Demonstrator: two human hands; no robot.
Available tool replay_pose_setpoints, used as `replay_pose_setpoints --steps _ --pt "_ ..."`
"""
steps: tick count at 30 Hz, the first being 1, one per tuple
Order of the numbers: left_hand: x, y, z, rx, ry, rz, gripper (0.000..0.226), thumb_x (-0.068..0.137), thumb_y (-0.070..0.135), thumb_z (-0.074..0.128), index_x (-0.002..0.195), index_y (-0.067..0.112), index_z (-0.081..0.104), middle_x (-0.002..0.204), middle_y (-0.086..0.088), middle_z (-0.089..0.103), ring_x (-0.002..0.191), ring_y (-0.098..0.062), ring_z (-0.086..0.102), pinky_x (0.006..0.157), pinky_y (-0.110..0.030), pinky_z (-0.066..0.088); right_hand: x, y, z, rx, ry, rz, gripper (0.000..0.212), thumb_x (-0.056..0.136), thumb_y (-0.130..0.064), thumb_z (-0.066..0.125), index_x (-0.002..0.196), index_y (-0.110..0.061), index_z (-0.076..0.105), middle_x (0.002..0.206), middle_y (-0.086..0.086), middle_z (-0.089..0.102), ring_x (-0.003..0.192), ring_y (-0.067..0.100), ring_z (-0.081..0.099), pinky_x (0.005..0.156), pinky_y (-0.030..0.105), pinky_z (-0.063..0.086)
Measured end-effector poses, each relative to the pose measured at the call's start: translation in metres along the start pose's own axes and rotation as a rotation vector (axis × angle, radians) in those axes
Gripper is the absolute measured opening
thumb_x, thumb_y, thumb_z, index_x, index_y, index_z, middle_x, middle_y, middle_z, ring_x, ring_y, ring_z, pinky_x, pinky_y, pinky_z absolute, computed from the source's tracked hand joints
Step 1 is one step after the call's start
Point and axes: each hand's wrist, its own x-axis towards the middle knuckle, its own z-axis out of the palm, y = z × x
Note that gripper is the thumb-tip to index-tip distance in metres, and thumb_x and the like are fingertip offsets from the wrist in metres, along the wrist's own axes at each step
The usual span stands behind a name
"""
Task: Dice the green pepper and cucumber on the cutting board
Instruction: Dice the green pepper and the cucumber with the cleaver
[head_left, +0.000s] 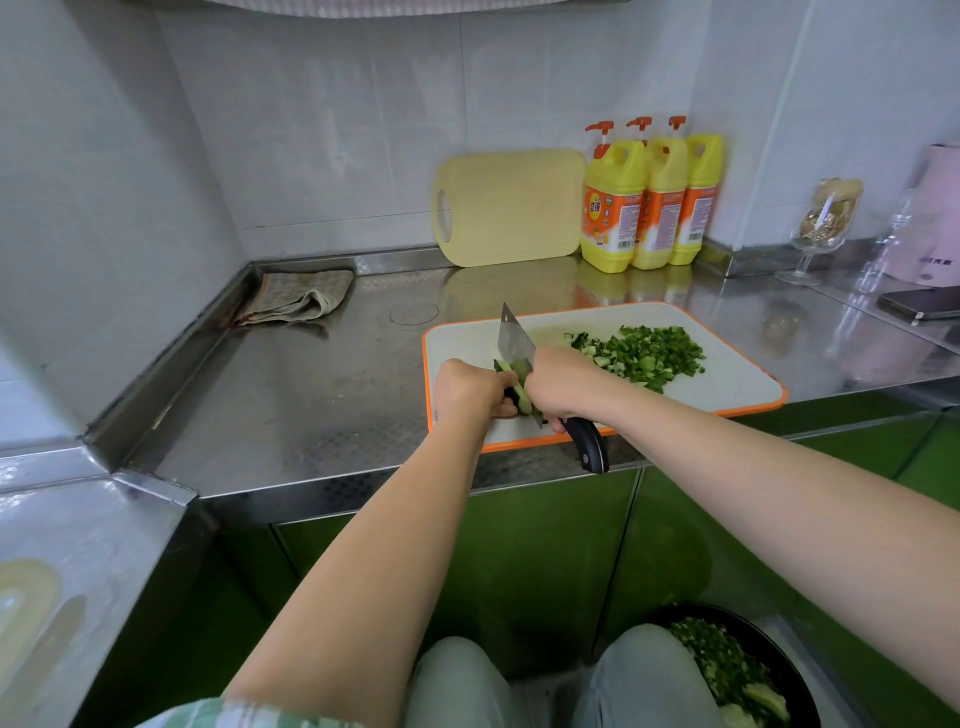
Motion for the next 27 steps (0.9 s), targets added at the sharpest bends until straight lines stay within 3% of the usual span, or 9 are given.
replay_pose_setpoints --steps 3,7,15,20,23,27 --pt "-0.001 0.000 -0.006 0.050 0.002 0.007 0.026 0.081 0.014 0.073 0.060 0.008 0.059 0.042 -0.004 0.060 0.044 -0.018 0.064 0.071 -0.031 0.060 0.003 0.009 -0.003 0.067 0.022 -0.050 0.028 0.094 -0.002 0.040 0.067 -0.010 0.044 0.060 0.006 0.051 0.051 0.018 0.051 0.046 0.024 0.040" --pt "0.001 -0.002 -0.009 0.135 0.016 0.031 0.027 0.083 0.019 0.073 0.062 0.010 0.058 0.043 -0.002 0.061 0.045 -0.017 0.065 0.074 -0.028 0.059 0.006 0.014 -0.008 0.141 -0.007 -0.017 0.012 0.088 0.008 0.040 0.081 0.003 0.048 0.058 0.015 0.054 0.058 0.030 0.055 0.051 0.029 0.041" --pt "0.004 -0.001 -0.011 0.180 -0.003 0.028 0.028 0.085 0.018 0.072 0.063 0.011 0.055 0.043 -0.003 0.061 0.063 -0.024 0.072 0.083 -0.034 0.058 -0.002 0.014 -0.015 0.146 -0.045 -0.055 0.018 0.088 0.006 0.036 0.076 0.003 0.050 0.062 0.017 0.056 0.055 0.028 0.051 0.046 0.026 0.039" --pt "0.006 -0.001 -0.011 0.197 -0.008 0.021 0.027 0.086 0.021 0.071 0.068 0.011 0.055 0.039 0.000 0.058 0.042 -0.014 0.063 0.077 -0.026 0.057 -0.007 0.010 -0.014 0.118 -0.089 -0.062 0.024 0.089 0.005 0.034 0.098 0.010 0.056 0.069 0.019 0.058 0.059 0.028 0.052 0.048 0.026 0.039" --pt "0.007 -0.001 -0.011 0.165 -0.016 0.019 0.019 0.084 0.019 0.073 0.077 0.008 0.060 0.041 -0.001 0.060 0.052 -0.019 0.068 0.080 -0.031 0.059 -0.009 0.009 -0.015 0.110 -0.097 -0.067 0.031 0.089 0.004 0.032 0.105 0.012 0.057 0.068 0.019 0.058 0.060 0.029 0.052 0.048 0.026 0.038" --pt "0.007 -0.002 -0.011 0.111 -0.026 0.011 0.019 0.082 0.016 0.075 0.081 0.007 0.059 0.042 -0.003 0.061 0.065 -0.027 0.073 0.079 -0.037 0.060 -0.009 0.005 -0.016 0.083 -0.108 -0.068 0.022 0.089 0.006 0.034 0.096 0.008 0.055 0.069 0.019 0.058 0.057 0.027 0.051 0.046 0.025 0.036"
